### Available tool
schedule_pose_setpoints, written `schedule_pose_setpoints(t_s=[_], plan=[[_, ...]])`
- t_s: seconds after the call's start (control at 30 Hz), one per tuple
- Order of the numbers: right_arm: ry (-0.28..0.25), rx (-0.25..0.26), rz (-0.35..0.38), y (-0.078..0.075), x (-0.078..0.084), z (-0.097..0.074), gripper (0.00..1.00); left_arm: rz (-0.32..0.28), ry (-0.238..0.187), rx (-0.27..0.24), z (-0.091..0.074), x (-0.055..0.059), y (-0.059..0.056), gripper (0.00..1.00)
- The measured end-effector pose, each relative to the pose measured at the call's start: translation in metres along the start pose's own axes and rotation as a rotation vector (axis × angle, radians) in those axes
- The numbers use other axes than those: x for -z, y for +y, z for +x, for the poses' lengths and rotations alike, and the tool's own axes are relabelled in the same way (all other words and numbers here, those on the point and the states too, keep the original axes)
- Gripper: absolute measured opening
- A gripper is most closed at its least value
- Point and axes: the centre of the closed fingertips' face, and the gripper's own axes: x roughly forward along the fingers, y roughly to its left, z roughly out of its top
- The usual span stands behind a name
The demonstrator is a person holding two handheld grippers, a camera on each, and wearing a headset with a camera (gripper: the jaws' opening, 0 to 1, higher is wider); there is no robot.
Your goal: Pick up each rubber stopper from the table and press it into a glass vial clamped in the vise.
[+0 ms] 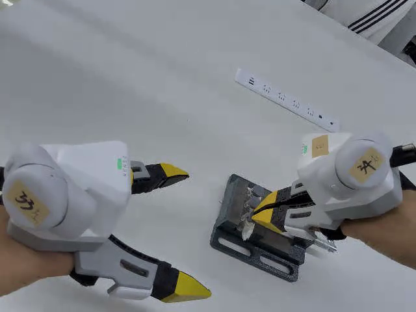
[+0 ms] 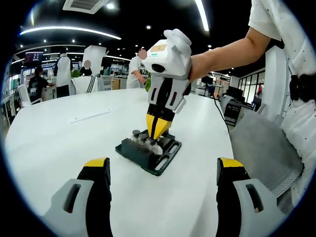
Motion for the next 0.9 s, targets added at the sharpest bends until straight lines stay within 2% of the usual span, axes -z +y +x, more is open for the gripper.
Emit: schedule_pose_setpoints(t_s=[0.33, 0.9], plan=[[0.044, -0.015, -0.017, 0.0, -0.0006, 0.0024, 0.0, -0.004, -0.013, -0.009, -0.0015, -0.001, 0.0039, 0.87], [0.072, -0.027, -0.036, -0.0004, -0.0026, 0.0042, 0.0, -0.004, -0.02, -0.016, -0.0033, -0.0007, 0.0053, 0.88]])
